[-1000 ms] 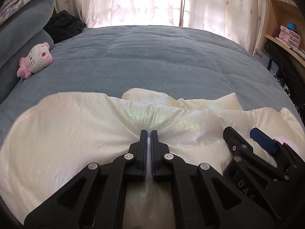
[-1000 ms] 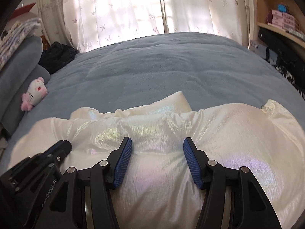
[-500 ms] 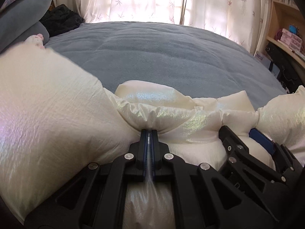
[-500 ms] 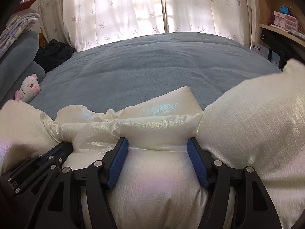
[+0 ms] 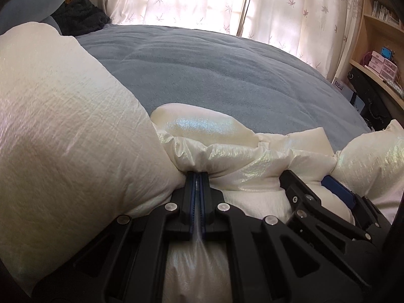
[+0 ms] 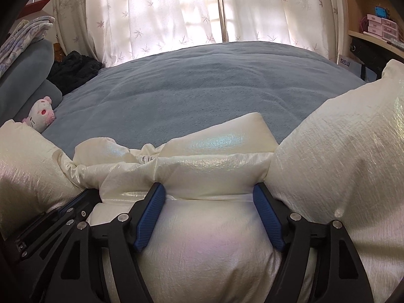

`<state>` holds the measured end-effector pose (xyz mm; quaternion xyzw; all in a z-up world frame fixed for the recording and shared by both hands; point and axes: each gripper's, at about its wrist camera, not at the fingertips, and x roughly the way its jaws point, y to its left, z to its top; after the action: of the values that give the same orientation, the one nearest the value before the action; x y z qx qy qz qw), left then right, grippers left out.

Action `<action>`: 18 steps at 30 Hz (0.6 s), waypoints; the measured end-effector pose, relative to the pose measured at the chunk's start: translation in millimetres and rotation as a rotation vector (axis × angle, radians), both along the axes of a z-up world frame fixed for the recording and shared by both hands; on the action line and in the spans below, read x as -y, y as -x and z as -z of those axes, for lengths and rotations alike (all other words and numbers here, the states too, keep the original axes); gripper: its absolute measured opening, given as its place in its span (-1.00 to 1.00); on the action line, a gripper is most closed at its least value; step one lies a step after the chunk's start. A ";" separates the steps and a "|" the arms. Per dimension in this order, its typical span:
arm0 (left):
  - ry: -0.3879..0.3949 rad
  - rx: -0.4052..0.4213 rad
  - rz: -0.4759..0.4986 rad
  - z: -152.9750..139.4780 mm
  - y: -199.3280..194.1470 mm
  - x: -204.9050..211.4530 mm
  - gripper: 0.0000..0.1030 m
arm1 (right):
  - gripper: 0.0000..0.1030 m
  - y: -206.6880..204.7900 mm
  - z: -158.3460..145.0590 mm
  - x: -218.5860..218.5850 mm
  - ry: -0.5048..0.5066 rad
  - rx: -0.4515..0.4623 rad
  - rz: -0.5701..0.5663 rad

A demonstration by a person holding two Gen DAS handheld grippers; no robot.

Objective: Fold large clothes

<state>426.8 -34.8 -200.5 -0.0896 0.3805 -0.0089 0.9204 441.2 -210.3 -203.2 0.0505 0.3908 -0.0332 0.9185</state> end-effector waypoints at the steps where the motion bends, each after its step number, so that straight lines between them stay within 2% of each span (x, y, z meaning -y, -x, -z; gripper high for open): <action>1: 0.002 -0.001 0.000 0.7 -0.7 -1.0 -0.98 | 0.44 -1.3 -2.0 0.2 -0.001 -0.001 -0.001; 18: 0.045 -0.004 0.007 4.9 2.2 -15.9 -0.98 | 0.48 -9.4 1.4 2.3 -0.020 -0.003 -0.009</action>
<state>424.6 -18.9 -205.4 -0.1089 0.3823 -0.0206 0.9174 450.6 -212.7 -204.5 0.0581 0.3926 -0.0253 0.9175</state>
